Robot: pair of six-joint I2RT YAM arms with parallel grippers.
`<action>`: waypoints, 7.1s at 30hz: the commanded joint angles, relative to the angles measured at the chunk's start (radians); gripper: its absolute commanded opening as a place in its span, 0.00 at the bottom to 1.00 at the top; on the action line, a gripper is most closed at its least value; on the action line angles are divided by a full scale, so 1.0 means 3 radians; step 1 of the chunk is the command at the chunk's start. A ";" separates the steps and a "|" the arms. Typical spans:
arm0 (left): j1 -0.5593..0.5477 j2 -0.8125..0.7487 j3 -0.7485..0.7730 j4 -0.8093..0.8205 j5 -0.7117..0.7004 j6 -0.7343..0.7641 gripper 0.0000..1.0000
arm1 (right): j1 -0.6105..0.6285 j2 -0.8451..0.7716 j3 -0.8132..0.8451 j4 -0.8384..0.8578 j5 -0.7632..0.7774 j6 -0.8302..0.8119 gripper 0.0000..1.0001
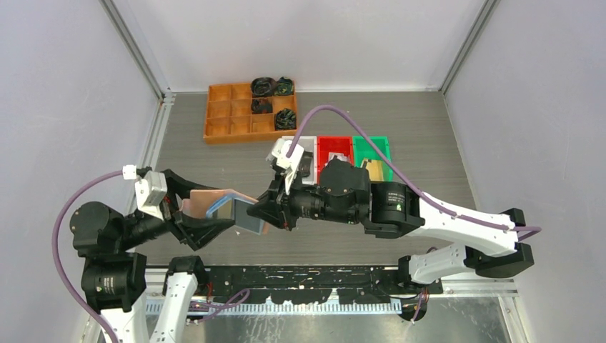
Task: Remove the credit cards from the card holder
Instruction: Open the card holder at the center of the board, then remove the credit card from the card holder.
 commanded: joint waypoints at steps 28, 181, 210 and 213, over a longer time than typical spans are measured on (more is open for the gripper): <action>-0.0009 0.0363 0.0477 0.0129 0.0434 -0.0561 0.01 | -0.0100 -0.0631 -0.0619 0.0813 -0.0353 0.0097 0.00; -0.0006 0.0535 -0.0018 0.0337 -0.0908 -0.1864 0.00 | -0.1559 0.0350 -0.1523 0.3795 -0.2061 0.3130 0.65; -0.0007 0.0445 -0.0138 0.0384 -0.0919 -0.2103 0.00 | -0.1515 0.0834 -0.1557 0.5241 -0.2103 0.3981 0.23; -0.0008 0.0445 -0.0135 0.0455 -0.0891 -0.2172 0.00 | -0.1516 0.0814 -0.1606 0.5292 -0.2038 0.3921 0.17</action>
